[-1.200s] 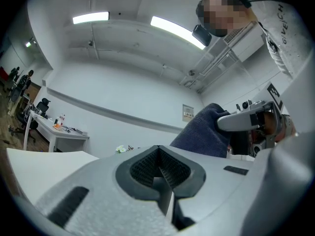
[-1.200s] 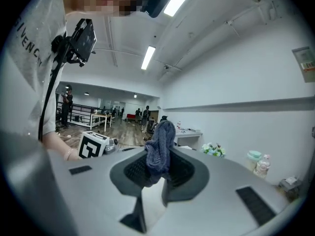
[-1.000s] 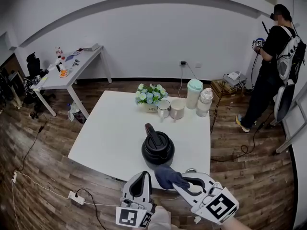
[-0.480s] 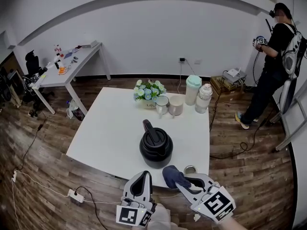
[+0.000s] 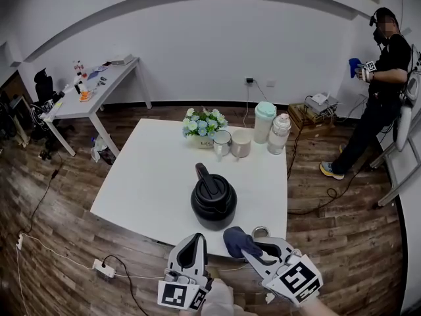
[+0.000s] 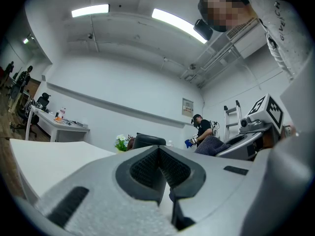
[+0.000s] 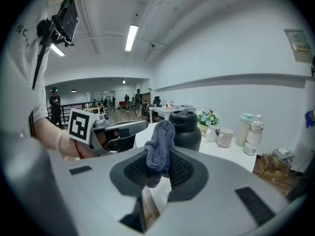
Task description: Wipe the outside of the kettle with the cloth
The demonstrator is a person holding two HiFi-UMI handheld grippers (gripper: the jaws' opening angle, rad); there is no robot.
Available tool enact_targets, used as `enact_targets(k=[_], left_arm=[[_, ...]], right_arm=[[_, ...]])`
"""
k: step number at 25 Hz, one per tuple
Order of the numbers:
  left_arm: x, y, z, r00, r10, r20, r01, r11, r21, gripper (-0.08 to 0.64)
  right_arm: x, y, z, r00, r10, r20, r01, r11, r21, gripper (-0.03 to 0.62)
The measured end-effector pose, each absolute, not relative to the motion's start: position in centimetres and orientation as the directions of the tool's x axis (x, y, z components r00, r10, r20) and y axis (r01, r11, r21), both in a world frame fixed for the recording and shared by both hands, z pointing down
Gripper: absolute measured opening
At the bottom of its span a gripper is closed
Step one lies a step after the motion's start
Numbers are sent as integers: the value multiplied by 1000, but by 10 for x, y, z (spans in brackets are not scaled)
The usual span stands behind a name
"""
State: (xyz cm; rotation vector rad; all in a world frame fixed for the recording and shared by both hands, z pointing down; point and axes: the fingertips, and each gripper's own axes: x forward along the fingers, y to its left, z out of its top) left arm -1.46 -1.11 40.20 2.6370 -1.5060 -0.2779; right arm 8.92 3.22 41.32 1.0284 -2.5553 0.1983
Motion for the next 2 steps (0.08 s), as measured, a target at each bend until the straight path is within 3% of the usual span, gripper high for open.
enact_targets(k=[2], left_arm=[[-16, -11, 402, 495, -862, -112, -845, -507, 171, 6]], right_arm=[[88, 32, 413, -662, -637, 396, -691, 723, 9, 55]])
